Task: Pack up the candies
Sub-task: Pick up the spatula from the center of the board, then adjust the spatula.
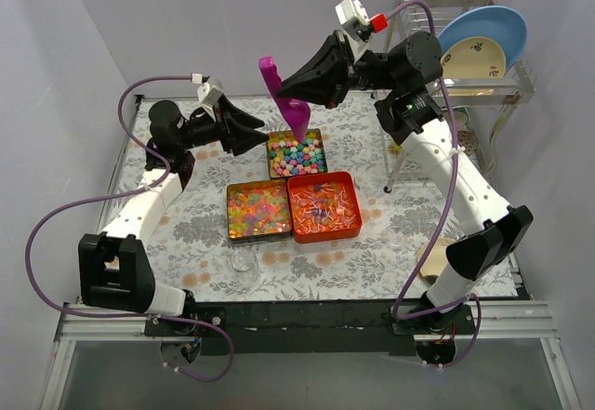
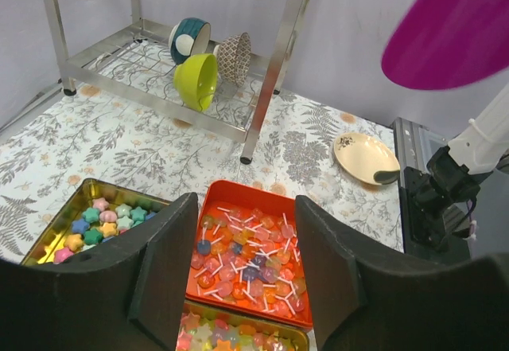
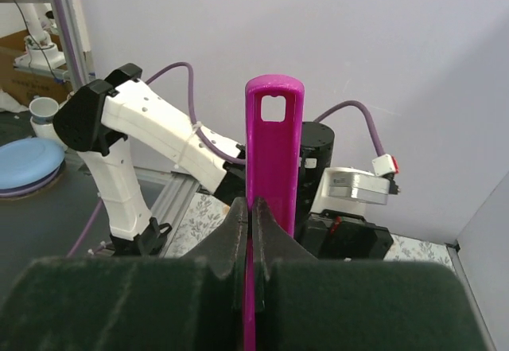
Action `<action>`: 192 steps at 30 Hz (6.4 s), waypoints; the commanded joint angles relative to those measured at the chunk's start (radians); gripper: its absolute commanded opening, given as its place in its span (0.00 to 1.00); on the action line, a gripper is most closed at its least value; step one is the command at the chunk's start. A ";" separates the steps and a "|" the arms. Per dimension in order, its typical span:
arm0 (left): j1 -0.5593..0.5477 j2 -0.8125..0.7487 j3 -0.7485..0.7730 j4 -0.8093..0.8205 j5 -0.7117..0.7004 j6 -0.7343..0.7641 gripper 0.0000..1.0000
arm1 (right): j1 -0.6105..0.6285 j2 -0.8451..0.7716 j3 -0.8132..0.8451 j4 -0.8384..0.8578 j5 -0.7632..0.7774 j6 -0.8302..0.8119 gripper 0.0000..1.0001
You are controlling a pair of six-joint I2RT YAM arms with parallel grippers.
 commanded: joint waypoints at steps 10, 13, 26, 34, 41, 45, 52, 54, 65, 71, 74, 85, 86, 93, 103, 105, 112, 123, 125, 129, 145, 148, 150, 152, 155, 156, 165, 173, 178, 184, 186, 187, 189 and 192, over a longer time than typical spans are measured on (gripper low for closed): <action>-0.086 0.010 0.082 0.221 -0.047 -0.155 0.50 | 0.030 0.000 -0.035 -0.040 -0.038 -0.074 0.01; -0.094 0.013 0.091 0.224 -0.045 -0.160 0.48 | 0.038 0.006 -0.035 -0.020 -0.037 -0.077 0.01; -0.120 0.022 0.139 0.221 0.015 -0.172 0.42 | 0.062 0.031 -0.053 0.026 -0.026 -0.100 0.01; -0.124 -0.008 0.110 0.154 -0.010 -0.135 0.42 | 0.061 0.046 -0.038 0.037 -0.037 -0.112 0.01; -0.124 -0.047 0.084 0.126 0.010 -0.125 0.42 | 0.059 0.048 -0.039 0.027 -0.038 -0.120 0.01; -0.126 -0.028 0.088 0.158 0.013 -0.154 0.33 | 0.061 0.051 -0.055 0.052 -0.032 -0.107 0.01; -0.132 -0.019 0.096 0.162 0.042 -0.137 0.18 | 0.062 0.062 -0.055 0.075 -0.029 -0.103 0.01; -0.134 -0.025 0.094 0.160 0.047 -0.131 0.14 | 0.064 0.062 -0.064 0.083 -0.029 -0.100 0.01; -0.132 -0.039 0.104 0.028 0.007 -0.064 0.00 | 0.072 0.026 -0.139 0.120 -0.009 -0.081 0.01; -0.132 -0.057 0.202 -0.491 -0.033 0.272 0.00 | 0.006 -0.061 -0.202 0.008 0.042 -0.138 0.41; -0.132 -0.083 0.208 -0.659 -0.056 0.381 0.00 | -0.066 -0.118 -0.252 -0.035 0.043 -0.166 0.55; -0.134 0.058 0.436 -1.277 -0.197 0.783 0.00 | -0.220 -0.238 -0.181 -0.423 -0.047 -0.513 0.68; -0.132 0.071 0.458 -1.312 -0.214 0.799 0.00 | -0.220 -0.221 -0.120 -0.528 -0.053 -0.576 0.69; -0.178 0.137 0.630 -1.597 -0.438 0.951 0.00 | -0.221 0.003 0.525 -1.380 0.113 -0.919 0.72; -0.239 0.096 0.599 -1.641 -0.642 1.006 0.00 | -0.021 -0.532 -0.667 -0.369 1.139 -1.596 0.71; -0.252 0.090 0.599 -1.653 -0.674 1.015 0.00 | 0.038 -0.471 -0.624 -0.319 1.288 -1.738 0.74; -0.287 0.082 0.588 -1.661 -0.858 1.079 0.00 | 0.049 -0.184 0.081 -1.358 0.956 -1.591 0.76; -0.359 0.095 0.610 -1.642 -0.929 1.075 0.00 | 0.078 -0.179 -0.030 -1.491 0.586 -1.405 0.80; -0.374 0.099 0.610 -1.641 -0.927 1.066 0.00 | 0.081 -0.160 -0.032 -1.473 0.580 -1.382 0.80; -0.402 0.114 0.614 -1.633 -0.915 1.046 0.00 | 0.084 -0.104 0.019 -1.497 0.505 -1.333 0.80; -0.440 0.180 0.714 -1.642 -0.864 1.006 0.00 | 0.088 -0.121 -0.130 -1.299 0.394 -1.187 0.75; -0.440 0.185 0.726 -1.642 -0.861 1.003 0.00 | 0.088 -0.112 -0.130 -1.305 0.391 -1.187 0.69; -0.440 0.188 0.729 -1.644 -0.860 1.001 0.00 | 0.088 -0.103 -0.127 -1.310 0.379 -1.186 0.61; -0.440 0.188 0.731 -1.641 -0.855 1.000 0.00 | 0.088 -0.097 -0.124 -1.312 0.364 -1.181 0.50; -0.442 0.188 0.736 -1.638 -0.846 0.992 0.00 | 0.088 -0.089 -0.124 -1.318 0.355 -1.183 0.33; -0.440 0.188 0.737 -1.636 -0.846 0.991 0.00 | 0.088 -0.089 -0.127 -1.318 0.354 -1.181 0.28; -0.417 0.075 0.572 -1.488 -0.887 0.896 0.12 | 0.079 -0.150 -0.188 -1.336 0.402 -1.213 0.01; -0.170 -0.236 0.210 -1.065 -0.601 0.588 0.74 | -0.002 -0.291 -0.305 -1.266 0.402 -1.091 0.01; -0.123 -0.287 0.029 -0.918 -0.405 0.225 0.82 | -0.016 -0.426 -0.427 -1.114 0.361 -0.912 0.01; 0.040 -0.232 -0.099 -0.663 -0.070 -0.173 0.82 | -0.017 -0.454 -0.464 -1.092 0.347 -0.884 0.01; 0.044 -0.211 -0.099 -0.635 -0.056 -0.190 0.81 | -0.017 -0.448 -0.443 -1.092 0.341 -0.876 0.01; 0.049 -0.189 -0.099 -0.600 -0.021 -0.200 0.80 | -0.017 -0.437 -0.437 -1.091 0.338 -0.871 0.01; 0.052 -0.166 -0.103 -0.547 0.022 -0.259 0.79 | -0.017 -0.428 -0.423 -1.077 0.333 -0.865 0.01; 0.051 -0.136 -0.102 -0.478 0.096 -0.284 0.75 | -0.017 -0.406 -0.412 -1.068 0.321 -0.853 0.01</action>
